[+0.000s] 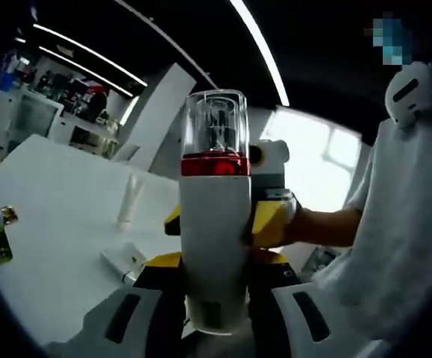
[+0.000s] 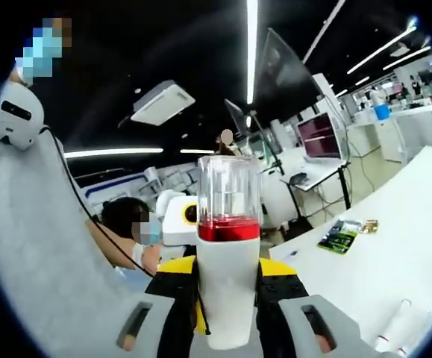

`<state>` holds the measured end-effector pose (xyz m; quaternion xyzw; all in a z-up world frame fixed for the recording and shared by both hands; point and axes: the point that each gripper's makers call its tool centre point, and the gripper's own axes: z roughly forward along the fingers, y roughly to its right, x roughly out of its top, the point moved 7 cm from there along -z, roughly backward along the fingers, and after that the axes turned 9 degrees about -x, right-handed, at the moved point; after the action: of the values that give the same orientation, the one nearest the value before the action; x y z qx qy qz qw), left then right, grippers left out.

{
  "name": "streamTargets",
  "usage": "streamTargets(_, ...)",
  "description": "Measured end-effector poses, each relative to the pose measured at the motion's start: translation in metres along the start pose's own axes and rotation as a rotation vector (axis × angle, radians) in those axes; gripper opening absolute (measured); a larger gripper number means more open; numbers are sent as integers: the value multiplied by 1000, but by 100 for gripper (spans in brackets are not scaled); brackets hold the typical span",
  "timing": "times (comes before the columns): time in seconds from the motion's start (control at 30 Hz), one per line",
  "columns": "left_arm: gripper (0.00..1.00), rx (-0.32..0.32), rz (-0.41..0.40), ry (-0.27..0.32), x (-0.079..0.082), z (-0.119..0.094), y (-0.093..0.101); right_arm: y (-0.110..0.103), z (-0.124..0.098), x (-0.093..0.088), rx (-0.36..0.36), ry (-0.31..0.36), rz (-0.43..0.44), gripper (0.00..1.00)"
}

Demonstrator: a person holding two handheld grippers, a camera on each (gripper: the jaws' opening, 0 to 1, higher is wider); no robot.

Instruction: Arrange the skincare products in the storage area until every visible bottle or jar stands upright without overlapping.

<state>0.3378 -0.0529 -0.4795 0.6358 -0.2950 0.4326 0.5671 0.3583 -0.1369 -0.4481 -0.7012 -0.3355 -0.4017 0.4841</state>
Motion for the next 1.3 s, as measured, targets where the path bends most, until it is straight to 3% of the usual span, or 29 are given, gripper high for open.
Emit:
streamTargets(0.2,28,193,66,-47,-3,-7,-15,6,12,0,-213,-24,-39,27)
streamTargets(0.27,28,221,86,-66,-4,-8,-18,6,17,0,-269,-20,-34,27)
streamTargets(0.4,28,246,101,-71,-4,-10,-18,5,22,-1,-302,1,-12,28)
streamTargets(0.5,28,234,87,-55,-2,-12,-18,7,22,-1,-295,53,28,28)
streamTargets(0.73,28,226,75,-100,-7,-9,-18,11,19,-6,-273,6,64,27)
streamTargets(0.87,28,242,129,-92,-4,-7,-16,4,16,-3,-285,47,-28,26)
streamTargets(1.07,29,252,194,-75,-2,-4,-14,0,14,0,-315,38,-111,25)
streamTargets(1.2,30,254,207,-95,-3,-3,-15,7,9,-1,-343,48,-108,25)
streamTargets(1.3,30,270,200,-109,-5,0,-17,18,-2,5,-382,128,-54,25)
